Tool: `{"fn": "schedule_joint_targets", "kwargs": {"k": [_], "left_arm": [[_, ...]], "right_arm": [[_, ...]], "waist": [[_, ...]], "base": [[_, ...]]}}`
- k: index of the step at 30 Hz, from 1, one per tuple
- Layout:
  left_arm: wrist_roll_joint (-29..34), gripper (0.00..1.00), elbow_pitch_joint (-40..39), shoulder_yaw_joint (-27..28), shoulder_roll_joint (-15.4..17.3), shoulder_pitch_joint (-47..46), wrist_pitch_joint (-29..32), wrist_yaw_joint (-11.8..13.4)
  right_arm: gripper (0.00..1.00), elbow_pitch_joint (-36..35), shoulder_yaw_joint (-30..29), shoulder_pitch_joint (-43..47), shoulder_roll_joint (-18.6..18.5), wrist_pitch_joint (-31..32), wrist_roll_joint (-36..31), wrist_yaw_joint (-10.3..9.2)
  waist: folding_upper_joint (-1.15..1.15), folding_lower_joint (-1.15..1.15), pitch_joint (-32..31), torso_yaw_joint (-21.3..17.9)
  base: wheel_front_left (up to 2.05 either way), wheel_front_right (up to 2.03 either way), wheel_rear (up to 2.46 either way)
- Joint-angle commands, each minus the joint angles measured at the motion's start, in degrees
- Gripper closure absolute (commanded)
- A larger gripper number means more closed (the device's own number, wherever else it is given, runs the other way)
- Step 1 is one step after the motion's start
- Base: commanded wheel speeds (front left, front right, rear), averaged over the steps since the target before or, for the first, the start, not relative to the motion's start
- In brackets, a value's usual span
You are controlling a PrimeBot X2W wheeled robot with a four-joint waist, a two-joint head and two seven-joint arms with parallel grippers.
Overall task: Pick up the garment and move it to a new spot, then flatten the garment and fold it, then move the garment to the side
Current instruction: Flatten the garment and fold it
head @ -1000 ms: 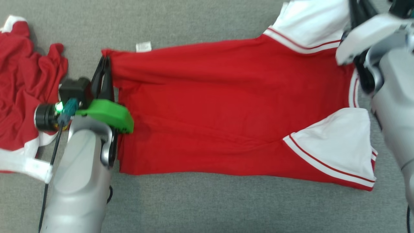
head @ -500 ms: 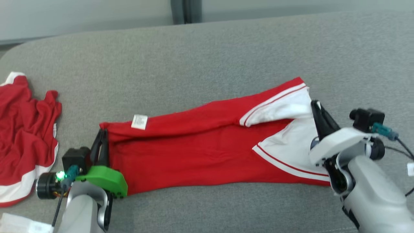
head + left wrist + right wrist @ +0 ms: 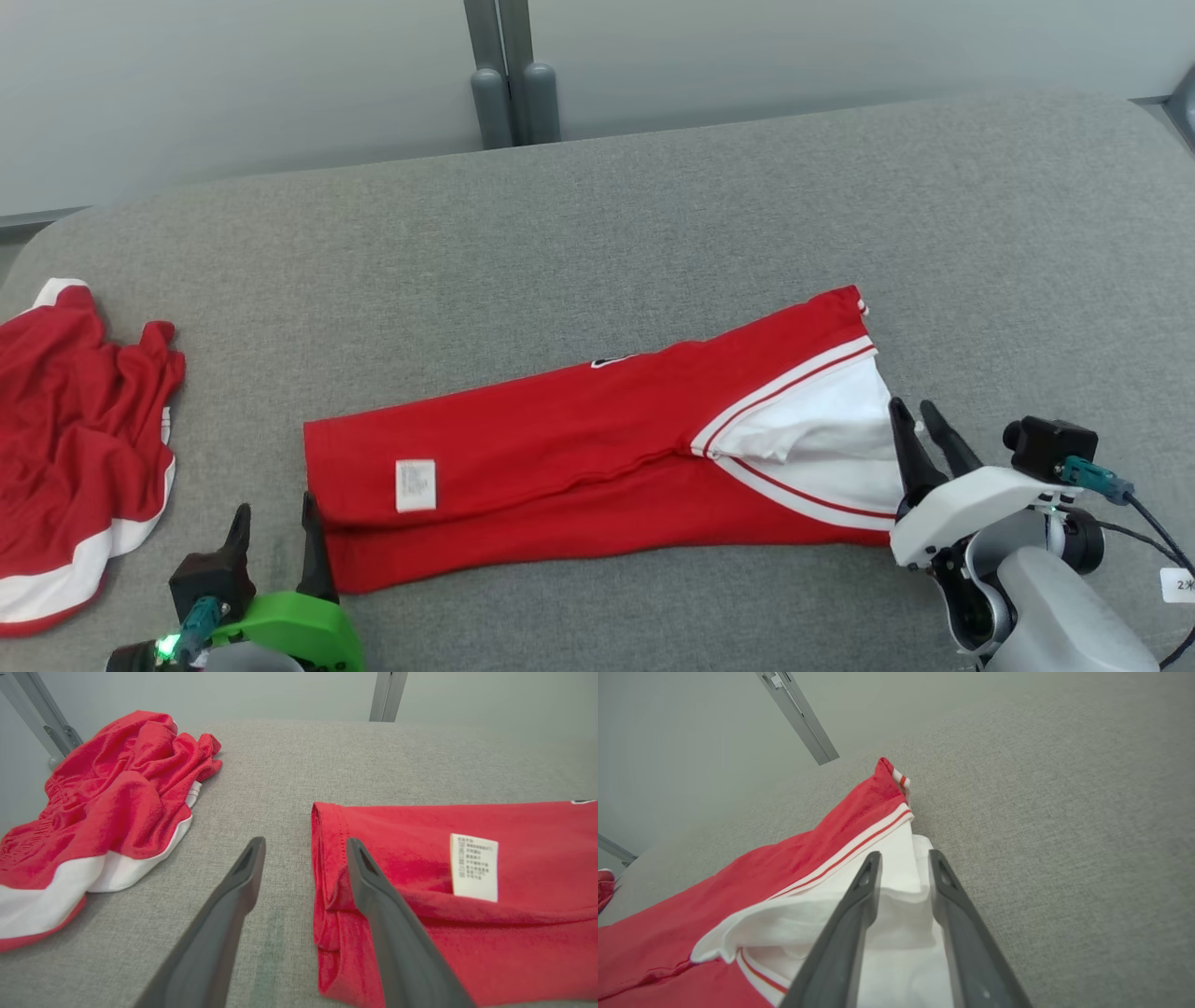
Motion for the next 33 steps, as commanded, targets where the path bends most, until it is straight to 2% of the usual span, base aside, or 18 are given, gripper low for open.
{"fn": "schedule_joint_targets", "kwargs": {"k": [1, 5, 8, 15, 20, 21, 22, 23, 24, 29, 33], "left_arm": [[-0.4, 0.0, -0.5, 0.4, 0.1, 2.0, 0.0, 0.9], [-1.0, 0.0, -2.4, -1.1, 0.0, 4.6, 0.0, 3.5], [-2.2, 0.0, -3.3, -3.2, 0.0, 5.9, 0.0, 5.0], [-3.1, 0.0, -4.1, -5.8, 0.0, 4.4, 0.0, 5.9], [-3.2, 0.0, -4.5, -6.4, 0.0, 3.8, 0.0, 6.2], [-3.2, 0.0, -4.6, -6.4, 0.0, 3.8, 0.0, 6.2], [-3.2, 0.0, -4.6, -6.5, 0.0, 3.7, 0.0, 6.2], [-3.2, 0.0, -4.6, -6.5, 0.0, 3.7, 0.0, 6.2], [-3.3, 0.0, -4.6, -6.5, 0.0, 3.6, 0.0, 6.1], [-3.2, 0.0, -4.7, -6.8, 0.0, 3.4, 0.0, 6.1], [-3.3, 0.0, -4.9, -7.2, 0.0, 3.0, 0.0, 6.1]], "right_arm": [[0.0, -1.0, -0.9, -0.5, -0.1, -0.2, -1.7, -0.07], [0.0, -2.2, -3.3, -0.5, 0.1, -0.2, -6.2, -0.07], [0.0, 1.0, -4.0, -0.9, 0.8, -0.2, -9.0, -0.07], [0.0, 12.6, -6.0, -4.2, 1.6, 0.0, -13.9, -0.07], [0.0, 18.9, -6.2, -5.0, 3.8, 0.2, -14.3, -0.02], [0.05, 19.6, -5.9, -5.0, 4.2, 0.3, -14.1, -0.02], [0.55, 20.6, -5.3, -5.0, 4.6, 0.5, -13.9, -0.01], [0.89, 21.1, -5.1, -5.0, 4.8, 0.6, -13.5, 0.0], [1.0, 21.7, -4.8, -5.2, 4.9, 0.6, -13.3, 0.05], [1.0, 23.0, -6.2, -6.5, 2.7, 0.5, -12.8, -0.13], [1.0, 20.3, -9.9, -7.5, -0.4, 0.0, -13.8, -0.31]], "waist": [[0.0, 0.0, 0.2, 0.8], [0.0, 0.0, 0.4, 2.4], [0.0, 0.0, 0.8, 4.3], [0.0, 0.0, 1.9, 7.5], [0.0, 0.0, 2.5, 8.4], [0.0, 0.0, 2.6, 8.5], [0.0, 0.0, 2.7, 8.6], [0.0, 0.0, 2.8, 8.6], [0.0, 0.0, 2.8, 8.6], [0.0, 0.0, 2.8, 8.3], [0.0, 0.0, 2.7, 7.6]], "base": [[0.0, 0.0, 0.0], [0.0, 0.0, 0.0], [0.0, 0.0, 0.0], [0.0, 0.0, 0.0], [0.0, 0.0, 0.0], [0.0, 0.0, 0.0], [0.0, 0.0, 0.0], [0.0, 0.0, 0.0], [0.0, 0.0, 0.0], [0.0, 0.0, 0.0], [0.0, 0.0, 0.0]]}}
